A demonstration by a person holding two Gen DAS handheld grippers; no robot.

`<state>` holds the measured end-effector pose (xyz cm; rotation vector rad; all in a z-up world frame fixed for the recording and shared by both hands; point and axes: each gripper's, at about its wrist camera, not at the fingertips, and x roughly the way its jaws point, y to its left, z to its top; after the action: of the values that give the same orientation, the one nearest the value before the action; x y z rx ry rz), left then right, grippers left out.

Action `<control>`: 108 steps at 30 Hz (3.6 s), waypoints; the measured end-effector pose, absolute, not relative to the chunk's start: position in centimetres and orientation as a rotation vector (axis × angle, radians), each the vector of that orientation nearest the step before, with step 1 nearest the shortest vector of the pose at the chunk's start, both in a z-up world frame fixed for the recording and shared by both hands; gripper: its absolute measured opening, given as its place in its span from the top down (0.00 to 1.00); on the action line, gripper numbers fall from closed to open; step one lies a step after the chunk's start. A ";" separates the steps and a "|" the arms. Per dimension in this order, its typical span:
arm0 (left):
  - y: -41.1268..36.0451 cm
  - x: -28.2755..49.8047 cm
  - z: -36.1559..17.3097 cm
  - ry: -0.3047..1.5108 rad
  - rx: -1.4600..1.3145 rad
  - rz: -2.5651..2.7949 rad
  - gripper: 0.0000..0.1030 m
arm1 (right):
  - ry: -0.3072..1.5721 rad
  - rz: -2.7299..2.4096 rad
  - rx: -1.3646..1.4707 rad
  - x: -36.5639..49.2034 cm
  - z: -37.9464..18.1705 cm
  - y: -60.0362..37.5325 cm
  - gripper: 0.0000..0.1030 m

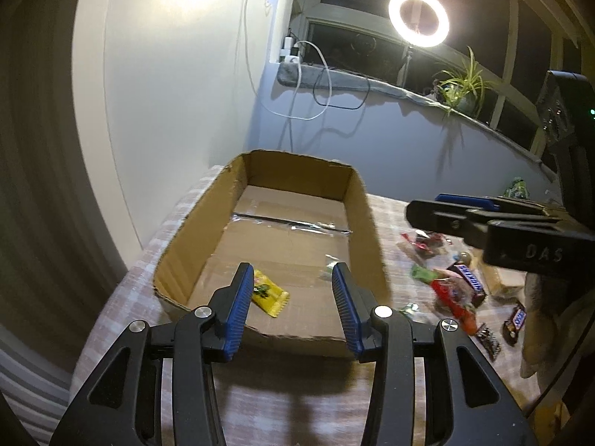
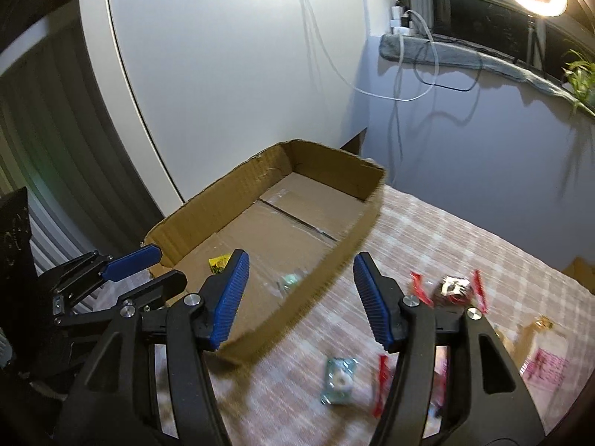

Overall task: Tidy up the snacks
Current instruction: 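Carry both candies into the cardboard box and open both grippers, then grasp the black-and-white packet with the left gripper while the right grasps a Snickers bar, then carry the packet and Snickers bar into the box and release both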

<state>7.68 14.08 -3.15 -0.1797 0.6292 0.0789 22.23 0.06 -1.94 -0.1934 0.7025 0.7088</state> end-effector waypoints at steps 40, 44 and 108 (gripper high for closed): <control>-5.0 8.3 -7.9 0.861 -0.103 -0.392 0.59 | 1.101 0.427 0.270 19.3 -10.5 -25.5 0.36; -5.5 8.9 -8.7 0.891 -0.103 -0.411 0.59 | 1.090 0.389 0.271 20.5 -10.5 -25.0 0.36; 0.6 8.7 -3.5 0.695 -0.100 -0.211 0.77 | 0.821 0.408 -0.043 16.7 -4.3 -19.5 0.71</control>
<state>8.70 0.57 -3.53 -0.1004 0.6948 -0.2113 16.68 -19.52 -4.31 -0.0432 0.8214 0.4077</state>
